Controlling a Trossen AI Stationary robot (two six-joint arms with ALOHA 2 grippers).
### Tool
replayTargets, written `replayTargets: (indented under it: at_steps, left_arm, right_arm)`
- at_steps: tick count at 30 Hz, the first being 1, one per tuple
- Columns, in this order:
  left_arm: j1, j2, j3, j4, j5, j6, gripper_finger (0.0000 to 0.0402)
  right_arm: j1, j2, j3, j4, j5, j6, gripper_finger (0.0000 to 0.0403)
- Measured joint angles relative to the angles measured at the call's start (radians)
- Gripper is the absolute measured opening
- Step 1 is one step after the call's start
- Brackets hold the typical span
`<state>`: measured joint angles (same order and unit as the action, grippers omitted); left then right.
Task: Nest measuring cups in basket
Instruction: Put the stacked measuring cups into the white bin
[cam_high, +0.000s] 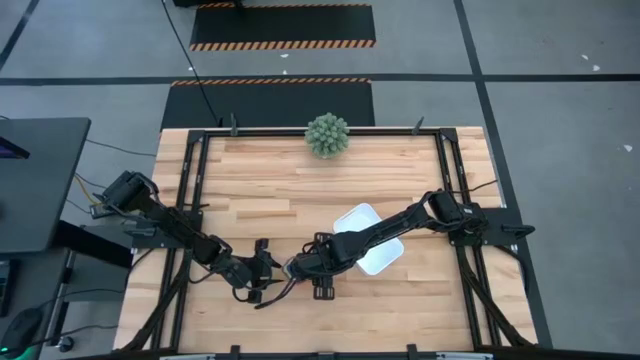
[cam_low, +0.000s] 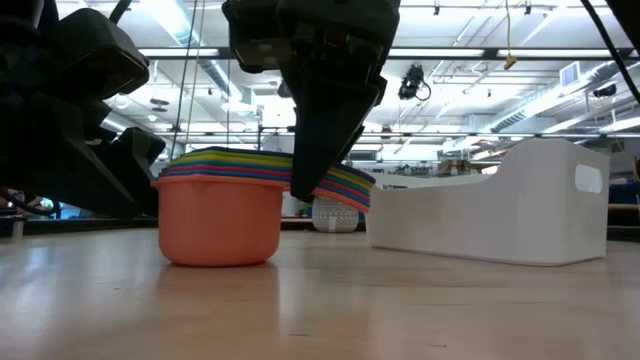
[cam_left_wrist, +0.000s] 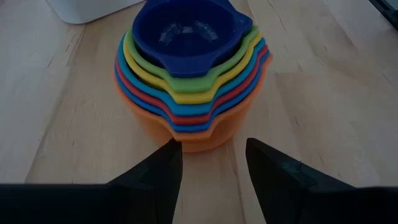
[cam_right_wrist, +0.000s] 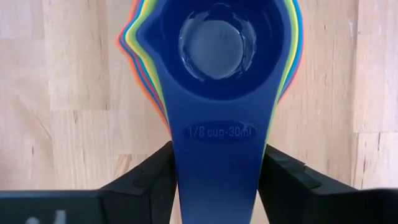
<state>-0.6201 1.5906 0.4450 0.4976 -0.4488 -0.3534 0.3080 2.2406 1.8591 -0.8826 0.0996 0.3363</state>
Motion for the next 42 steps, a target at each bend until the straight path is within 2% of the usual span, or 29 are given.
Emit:
replayTargets:
  at_steps: [13, 27, 36, 42]
  left_arm:
    - [0.001, -0.001, 0.0, -0.013, 0.002, 0.025, 0.0183]
    - [0.0, -0.147, 0.0, -0.204, 0.001, -0.015, 0.0183]
    - [0.0, -0.149, 0.0, -0.224, 0.009, -0.056, 0.0183]
    - [0.0, -0.114, 0.0, -0.217, 0.012, -0.082, 0.0183]
  right_arm:
    - [-0.005, -0.006, 0.032, -0.046, -0.025, 0.005, 0.0192]
    - [-0.008, -0.007, 0.048, -0.063, -0.01, -0.035, 0.0176]
    - [-0.011, -0.008, 0.029, -0.036, -0.01, -0.017, 0.0184]
    - [-0.008, -0.008, 0.029, -0.039, -0.007, -0.01, 0.0165]
